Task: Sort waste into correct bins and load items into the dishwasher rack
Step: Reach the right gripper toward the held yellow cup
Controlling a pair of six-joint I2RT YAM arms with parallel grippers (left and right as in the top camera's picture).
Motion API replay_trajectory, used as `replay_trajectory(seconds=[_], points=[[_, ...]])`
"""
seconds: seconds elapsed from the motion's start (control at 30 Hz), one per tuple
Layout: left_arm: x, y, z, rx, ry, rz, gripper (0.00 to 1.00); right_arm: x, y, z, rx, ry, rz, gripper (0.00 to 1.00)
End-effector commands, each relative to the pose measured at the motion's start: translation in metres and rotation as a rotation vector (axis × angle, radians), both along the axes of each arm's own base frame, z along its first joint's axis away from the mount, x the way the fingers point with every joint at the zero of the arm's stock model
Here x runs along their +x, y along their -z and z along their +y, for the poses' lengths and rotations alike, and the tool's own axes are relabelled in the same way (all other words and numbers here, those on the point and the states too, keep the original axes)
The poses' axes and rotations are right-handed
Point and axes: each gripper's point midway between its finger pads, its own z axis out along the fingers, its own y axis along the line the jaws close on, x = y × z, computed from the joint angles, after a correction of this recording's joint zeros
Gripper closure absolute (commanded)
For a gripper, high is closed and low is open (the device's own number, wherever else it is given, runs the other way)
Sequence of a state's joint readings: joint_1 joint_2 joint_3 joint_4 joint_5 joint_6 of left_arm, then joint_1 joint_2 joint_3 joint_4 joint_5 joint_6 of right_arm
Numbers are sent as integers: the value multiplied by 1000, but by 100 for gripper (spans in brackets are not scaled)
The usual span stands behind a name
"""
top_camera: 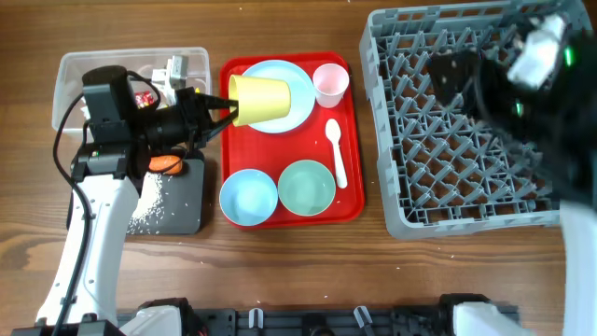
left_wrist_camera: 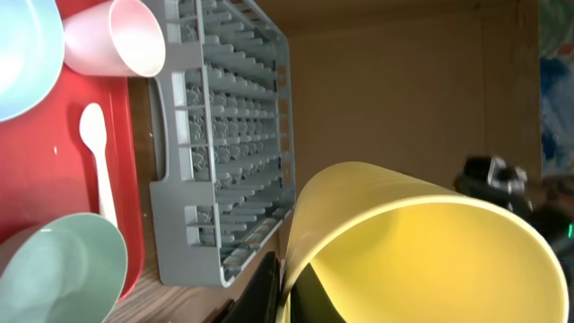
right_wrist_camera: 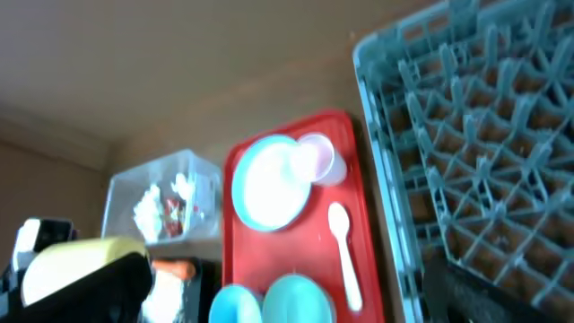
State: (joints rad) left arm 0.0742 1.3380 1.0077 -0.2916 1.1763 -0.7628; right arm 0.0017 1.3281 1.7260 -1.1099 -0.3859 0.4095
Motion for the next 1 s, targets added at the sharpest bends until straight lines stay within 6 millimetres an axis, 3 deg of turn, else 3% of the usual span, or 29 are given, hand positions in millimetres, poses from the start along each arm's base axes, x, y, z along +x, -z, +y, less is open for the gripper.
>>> replay_trajectory(seconds=[0.0,0.2,0.27,0.43,0.5,0.67,0.77,0.97], points=[[-1,-9,0,-8,8,-25,96,31,12,10,-30,-127,104,0],[-1,-10,0,-7,8,-32,96,62,66,52,159,-383,250,1],[-1,-10,0,-7,9,-32,96,68,78,62,222,-453,270,9],[0,-12,0,-6,9,-48,96,63,76,93,433,-734,172,41],[2,-16,1,-3,9,-78,96,64,85,95,439,-766,168,46],[5,-24,-4,13,31,-178,96,57,99,106,435,-829,180,37],[2,-29,-15,2,93,-241,96,44,80,123,498,-950,55,23],[-3,-50,-24,-144,223,-186,96,25,55,151,557,-1120,-166,23]])
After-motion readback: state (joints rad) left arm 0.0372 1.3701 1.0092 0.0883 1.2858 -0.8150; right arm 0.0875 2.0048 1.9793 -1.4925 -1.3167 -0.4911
